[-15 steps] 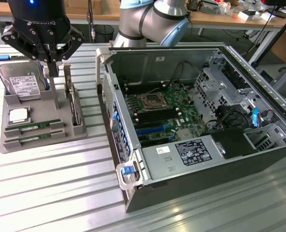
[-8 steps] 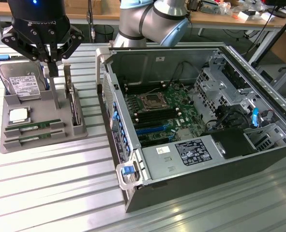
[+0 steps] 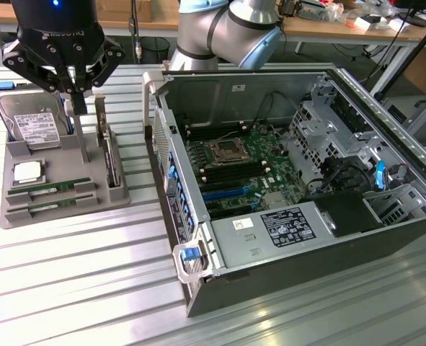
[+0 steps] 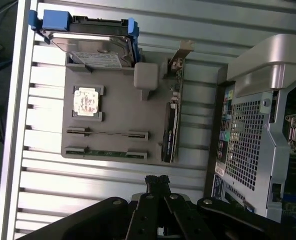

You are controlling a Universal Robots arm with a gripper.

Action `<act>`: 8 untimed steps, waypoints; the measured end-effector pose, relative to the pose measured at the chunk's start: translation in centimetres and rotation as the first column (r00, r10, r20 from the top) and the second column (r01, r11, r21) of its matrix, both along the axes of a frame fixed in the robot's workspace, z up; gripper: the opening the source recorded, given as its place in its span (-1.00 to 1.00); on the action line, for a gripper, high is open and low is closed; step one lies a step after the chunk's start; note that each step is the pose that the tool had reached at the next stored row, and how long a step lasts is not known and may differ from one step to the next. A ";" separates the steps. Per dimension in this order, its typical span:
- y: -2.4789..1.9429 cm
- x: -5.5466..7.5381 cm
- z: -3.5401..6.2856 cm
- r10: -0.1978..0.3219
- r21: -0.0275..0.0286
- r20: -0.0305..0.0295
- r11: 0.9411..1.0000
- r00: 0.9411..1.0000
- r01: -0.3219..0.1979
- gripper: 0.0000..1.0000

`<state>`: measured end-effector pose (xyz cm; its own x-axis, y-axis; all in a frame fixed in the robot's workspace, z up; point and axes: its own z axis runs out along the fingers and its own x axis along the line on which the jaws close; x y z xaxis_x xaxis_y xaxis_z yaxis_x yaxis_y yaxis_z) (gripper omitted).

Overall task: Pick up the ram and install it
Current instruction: 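Pick up the ram and move it above insertion slot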

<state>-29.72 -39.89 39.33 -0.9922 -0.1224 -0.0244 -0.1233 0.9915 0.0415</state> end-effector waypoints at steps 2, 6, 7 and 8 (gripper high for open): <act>0.00 0.0 0.00 0.020 0.000 0.000 1.000 1.000 -0.020 -0.79; 0.00 0.0 0.00 0.044 -0.001 0.000 0.999 0.999 -0.044 -0.79; 0.00 0.0 0.00 0.052 -0.001 0.000 0.999 0.999 -0.052 -0.79; 0.00 0.0 -0.01 0.061 -0.002 0.000 0.998 0.998 -0.061 -0.79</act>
<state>-29.73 -39.89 39.33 -0.9830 -0.1822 -0.0242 -0.1831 0.9823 0.0400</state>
